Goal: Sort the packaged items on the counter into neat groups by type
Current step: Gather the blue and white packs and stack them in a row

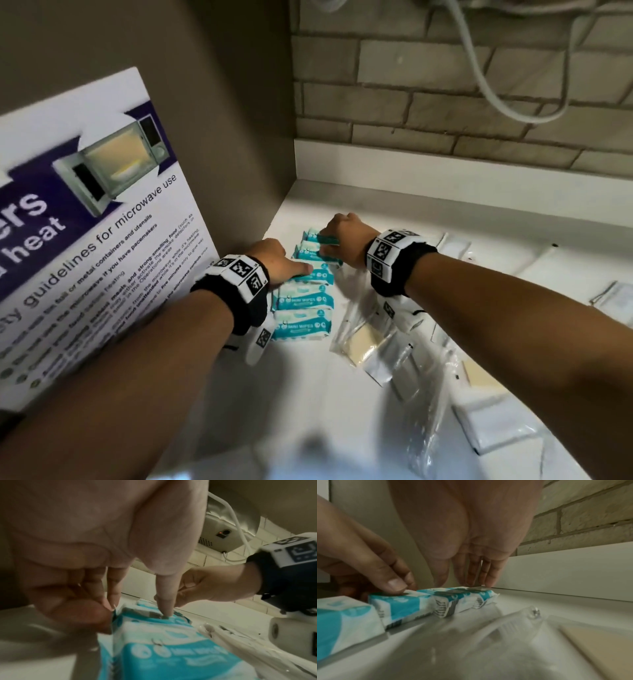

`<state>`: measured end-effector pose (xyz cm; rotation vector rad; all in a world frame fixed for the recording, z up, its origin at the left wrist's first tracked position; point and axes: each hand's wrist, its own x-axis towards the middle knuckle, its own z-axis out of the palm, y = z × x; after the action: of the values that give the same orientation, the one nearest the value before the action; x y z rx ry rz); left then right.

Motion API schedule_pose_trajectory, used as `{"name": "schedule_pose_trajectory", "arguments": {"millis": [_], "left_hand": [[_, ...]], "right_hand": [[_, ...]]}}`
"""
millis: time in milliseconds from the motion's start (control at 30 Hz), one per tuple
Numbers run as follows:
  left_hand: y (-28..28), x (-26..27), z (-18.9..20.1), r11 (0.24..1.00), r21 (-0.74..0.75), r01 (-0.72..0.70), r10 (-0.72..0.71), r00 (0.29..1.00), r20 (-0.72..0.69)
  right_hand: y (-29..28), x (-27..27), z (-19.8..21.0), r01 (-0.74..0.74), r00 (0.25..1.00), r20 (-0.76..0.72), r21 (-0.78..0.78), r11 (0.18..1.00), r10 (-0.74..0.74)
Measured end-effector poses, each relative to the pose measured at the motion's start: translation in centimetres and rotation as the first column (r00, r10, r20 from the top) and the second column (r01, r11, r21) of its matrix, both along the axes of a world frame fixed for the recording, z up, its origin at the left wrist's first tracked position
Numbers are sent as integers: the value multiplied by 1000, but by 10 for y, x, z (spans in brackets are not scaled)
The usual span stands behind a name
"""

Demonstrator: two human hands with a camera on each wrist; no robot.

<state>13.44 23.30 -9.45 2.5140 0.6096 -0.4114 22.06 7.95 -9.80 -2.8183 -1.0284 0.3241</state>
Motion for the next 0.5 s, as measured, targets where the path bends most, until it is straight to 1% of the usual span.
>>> {"name": "schedule_pose_trajectory", "arguments": {"millis": [100,200,367,500], "left_hand": [[-2,1,-2,999,-50,-6,6,1000,15],[-2,4,-4,998,-65,-15,19,998,58],[0,5,-13,971,-237,6,21,994,111],[-1,2,-12,965,-261,14,26,989,147]], "right_hand": [[5,-1,-1,-13,1000,-9,-27,1000,12],[8,-2,-4,24,999,-37,12,1000,-23],[8,-3,-6,29,999,-46,17,999,-29],[10,-3,-5,13,999,-36,8,1000,-12]]}}
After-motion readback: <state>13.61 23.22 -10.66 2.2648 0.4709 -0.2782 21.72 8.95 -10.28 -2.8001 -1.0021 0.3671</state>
